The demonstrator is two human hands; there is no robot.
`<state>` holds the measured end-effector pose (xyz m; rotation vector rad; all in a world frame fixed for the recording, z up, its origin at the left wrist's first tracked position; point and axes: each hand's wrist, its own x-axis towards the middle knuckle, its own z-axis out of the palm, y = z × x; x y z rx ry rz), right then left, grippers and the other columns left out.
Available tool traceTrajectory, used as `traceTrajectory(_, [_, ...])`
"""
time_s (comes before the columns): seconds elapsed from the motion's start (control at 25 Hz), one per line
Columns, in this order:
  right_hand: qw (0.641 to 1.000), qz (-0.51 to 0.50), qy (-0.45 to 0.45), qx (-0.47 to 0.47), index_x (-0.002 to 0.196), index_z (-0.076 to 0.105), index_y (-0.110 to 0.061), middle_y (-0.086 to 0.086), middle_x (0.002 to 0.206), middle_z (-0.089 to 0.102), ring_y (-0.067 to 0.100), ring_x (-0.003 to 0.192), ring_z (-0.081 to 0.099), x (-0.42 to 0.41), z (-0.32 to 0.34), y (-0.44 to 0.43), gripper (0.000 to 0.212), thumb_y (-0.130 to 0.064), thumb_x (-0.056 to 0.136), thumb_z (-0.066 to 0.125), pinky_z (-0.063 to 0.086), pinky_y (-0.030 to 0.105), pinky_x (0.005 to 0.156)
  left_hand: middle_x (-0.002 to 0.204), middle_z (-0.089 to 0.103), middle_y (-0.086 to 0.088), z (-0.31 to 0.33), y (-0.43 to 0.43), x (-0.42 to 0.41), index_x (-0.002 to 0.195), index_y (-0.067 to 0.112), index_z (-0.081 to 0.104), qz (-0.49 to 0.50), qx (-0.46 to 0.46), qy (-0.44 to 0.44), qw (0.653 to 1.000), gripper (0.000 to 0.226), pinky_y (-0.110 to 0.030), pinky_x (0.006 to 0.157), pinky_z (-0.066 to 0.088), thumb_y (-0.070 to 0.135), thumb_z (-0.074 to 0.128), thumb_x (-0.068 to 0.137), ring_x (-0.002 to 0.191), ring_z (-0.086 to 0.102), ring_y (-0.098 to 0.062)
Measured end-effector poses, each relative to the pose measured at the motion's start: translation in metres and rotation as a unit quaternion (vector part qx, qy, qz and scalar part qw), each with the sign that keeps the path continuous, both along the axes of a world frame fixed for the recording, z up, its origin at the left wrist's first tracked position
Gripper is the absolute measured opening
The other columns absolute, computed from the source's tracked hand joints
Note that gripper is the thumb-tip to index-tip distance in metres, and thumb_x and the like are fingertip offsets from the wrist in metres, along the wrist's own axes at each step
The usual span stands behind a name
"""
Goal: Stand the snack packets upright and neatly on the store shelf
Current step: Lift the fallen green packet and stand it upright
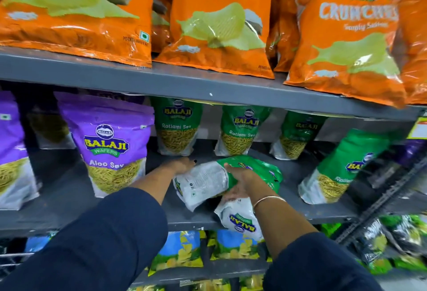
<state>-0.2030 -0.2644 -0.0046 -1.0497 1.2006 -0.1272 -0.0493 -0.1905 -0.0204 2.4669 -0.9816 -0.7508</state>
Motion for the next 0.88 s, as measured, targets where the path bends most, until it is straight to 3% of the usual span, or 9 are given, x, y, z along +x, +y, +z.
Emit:
traceTrajectory(0.24, [0.999,-0.02,0.019,-0.025,0.135,0.037,-0.003,0.03,0.134,0.049,0.042,0.122,0.051,0.005,-0.016,0.003,0.065,-0.046,0.088,0.052,0.042,0.05,0.1,0.145,0.043,-0.012,-0.025,0.007,0.015,0.136,0.007,0.043,-0.026,0.044,0.056,0.997,0.055,-0.034,0.107,0.035,0.043,0.036,0.094,0.129,0.045,-0.027])
traceTrajectory(0.28, [0.999,-0.031,0.02,-0.038,0.129,0.043,-0.006,0.027,0.13,0.052,0.042,0.12,0.053,0.008,-0.018,0.002,0.057,-0.043,0.088,0.055,0.044,0.049,0.096,0.135,0.053,-0.014,-0.028,0.009,0.016,0.127,0.008,0.052,-0.016,0.025,0.078,0.997,0.05,-0.035,0.1,0.041,0.043,0.042,0.092,0.118,0.053,-0.027])
traceTrajectory(0.32, [0.997,-0.046,0.015,-0.052,0.119,0.048,-0.009,0.024,0.123,0.056,0.042,0.117,0.055,0.012,-0.021,0.001,0.045,-0.039,0.087,0.058,0.046,0.05,0.09,0.112,0.063,-0.015,-0.031,0.009,0.016,0.108,0.009,0.062,-0.003,0.004,0.103,0.995,0.04,-0.034,0.082,0.047,0.042,0.05,0.089,0.094,0.061,-0.027])
traceTrajectory(0.4, [0.996,-0.062,-0.01,-0.069,0.099,0.05,-0.01,0.017,0.096,0.058,0.04,0.103,0.06,0.018,-0.022,0.002,0.03,-0.029,0.082,0.067,0.049,0.052,0.087,0.072,0.055,-0.011,-0.035,0.01,0.018,0.084,0.008,0.061,0.024,-0.01,0.151,0.988,0.028,-0.027,0.05,0.035,0.036,0.063,0.083,0.053,0.046,-0.017])
traceTrajectory(0.48, [0.995,-0.069,-0.022,-0.063,0.094,0.052,-0.007,0.017,0.083,0.058,0.036,0.091,0.06,0.022,-0.026,-0.001,0.028,-0.016,0.077,0.072,0.047,0.06,0.092,0.058,0.058,-0.005,-0.03,0.015,0.015,0.089,0.004,0.059,0.044,-0.016,0.219,0.975,0.025,-0.02,0.042,0.038,0.026,0.067,0.081,0.046,0.048,-0.012])
traceTrajectory(0.56, [0.996,-0.066,-0.03,-0.043,0.101,0.053,0.0,0.02,0.098,0.061,0.039,0.099,0.062,0.021,-0.021,-0.002,0.031,-0.006,0.076,0.071,0.045,0.062,0.093,0.044,0.061,0.003,-0.024,0.022,0.015,0.071,0.008,0.056,0.049,-0.02,0.26,0.964,0.019,-0.02,0.047,0.046,0.02,0.068,0.08,0.044,0.055,-0.011])
traceTrajectory(0.68, [0.992,-0.055,-0.063,-0.093,0.124,0.047,0.009,0.022,0.11,0.06,0.04,0.1,0.061,0.018,0.001,-0.002,0.053,0.001,0.077,0.07,0.052,0.053,0.082,0.07,0.061,-0.002,-0.008,0.032,0.02,0.07,0.014,0.054,0.052,-0.071,0.271,0.959,0.018,-0.029,0.064,0.049,0.014,0.069,0.079,0.067,0.056,-0.015])
traceTrajectory(0.76, [0.983,-0.022,-0.085,-0.162,0.139,0.032,0.002,0.023,0.135,0.049,0.039,0.119,0.051,0.023,0.015,-0.004,0.077,-0.002,0.075,0.074,0.049,0.051,0.092,0.081,0.061,-0.004,0.004,0.034,0.021,0.078,0.016,0.057,0.065,-0.139,0.258,0.954,0.015,-0.031,0.071,0.049,0.01,0.071,0.077,0.075,0.058,-0.017])
traceTrajectory(0.88, [0.961,0.01,-0.11,-0.253,0.127,0.041,0.002,0.019,0.127,0.054,0.033,0.116,0.052,0.036,0.026,-0.009,0.07,-0.001,0.068,0.078,0.045,0.05,0.098,0.087,0.064,-0.003,0.013,0.034,0.027,0.093,0.011,0.059,0.088,-0.252,0.177,0.947,0.033,-0.022,0.064,0.052,0.009,0.079,0.067,0.078,0.061,-0.016])
